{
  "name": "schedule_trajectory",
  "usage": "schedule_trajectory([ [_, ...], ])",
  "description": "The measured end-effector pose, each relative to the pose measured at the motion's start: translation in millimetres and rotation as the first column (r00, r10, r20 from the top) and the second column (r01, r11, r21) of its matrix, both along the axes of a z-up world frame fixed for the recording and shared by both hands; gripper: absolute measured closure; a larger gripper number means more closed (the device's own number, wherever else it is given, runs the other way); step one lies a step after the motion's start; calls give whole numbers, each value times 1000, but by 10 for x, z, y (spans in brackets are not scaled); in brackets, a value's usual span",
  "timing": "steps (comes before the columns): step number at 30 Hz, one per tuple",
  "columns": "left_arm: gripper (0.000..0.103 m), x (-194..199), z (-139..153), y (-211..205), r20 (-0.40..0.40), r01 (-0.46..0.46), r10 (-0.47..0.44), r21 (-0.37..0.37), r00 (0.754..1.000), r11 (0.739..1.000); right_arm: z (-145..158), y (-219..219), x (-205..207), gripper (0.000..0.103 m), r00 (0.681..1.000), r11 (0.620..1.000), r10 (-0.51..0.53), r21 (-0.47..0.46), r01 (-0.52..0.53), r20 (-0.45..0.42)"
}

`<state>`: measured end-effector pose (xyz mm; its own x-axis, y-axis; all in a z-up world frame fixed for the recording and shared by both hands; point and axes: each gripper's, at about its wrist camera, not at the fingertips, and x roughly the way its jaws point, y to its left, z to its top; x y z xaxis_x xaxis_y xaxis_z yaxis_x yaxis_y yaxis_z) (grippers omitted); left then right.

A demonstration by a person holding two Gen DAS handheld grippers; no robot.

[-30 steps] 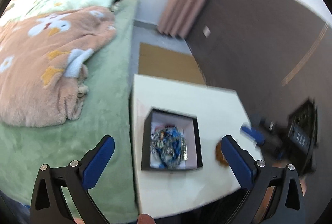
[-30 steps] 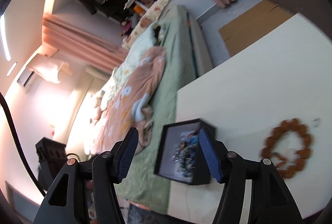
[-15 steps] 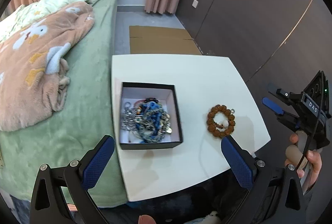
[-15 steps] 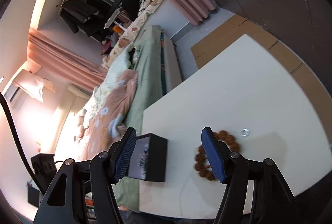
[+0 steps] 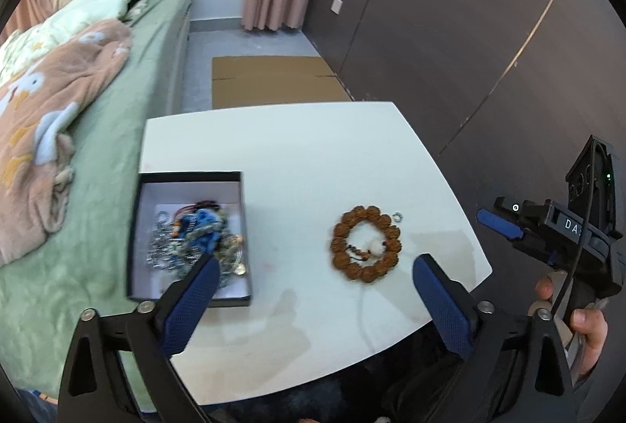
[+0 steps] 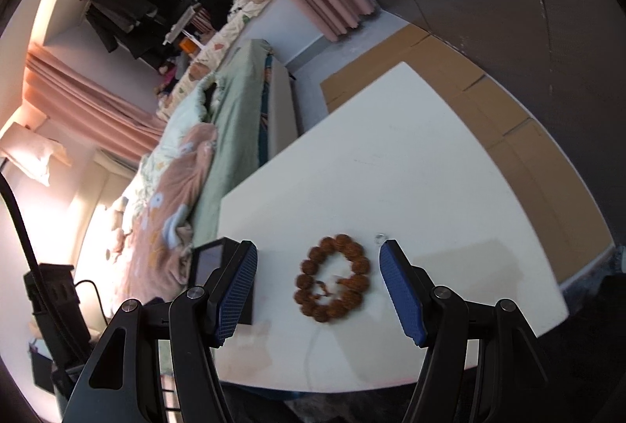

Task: Organize jewelry
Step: 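Move the left tool to the brown bead bracelet and grasp it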

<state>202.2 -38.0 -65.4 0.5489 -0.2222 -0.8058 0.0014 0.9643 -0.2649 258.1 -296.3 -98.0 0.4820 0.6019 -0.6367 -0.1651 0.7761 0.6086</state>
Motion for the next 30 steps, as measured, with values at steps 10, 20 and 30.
schedule_trajectory([
  [10,35,364,-396,-389,-77,70,-71,-11,994,997,-179,-219,58,37,996,998,-34,-56,30,-77],
  [20,49,678,-740,-571,-114,88,-79,78,990,993,-299,-360,157,37,991,994,-58,-100,46,-121],
  [30,72,822,-1040,-641,-150,113,-95,117,984,987,-389,-219,282,37,989,986,-40,-164,15,-144],
])
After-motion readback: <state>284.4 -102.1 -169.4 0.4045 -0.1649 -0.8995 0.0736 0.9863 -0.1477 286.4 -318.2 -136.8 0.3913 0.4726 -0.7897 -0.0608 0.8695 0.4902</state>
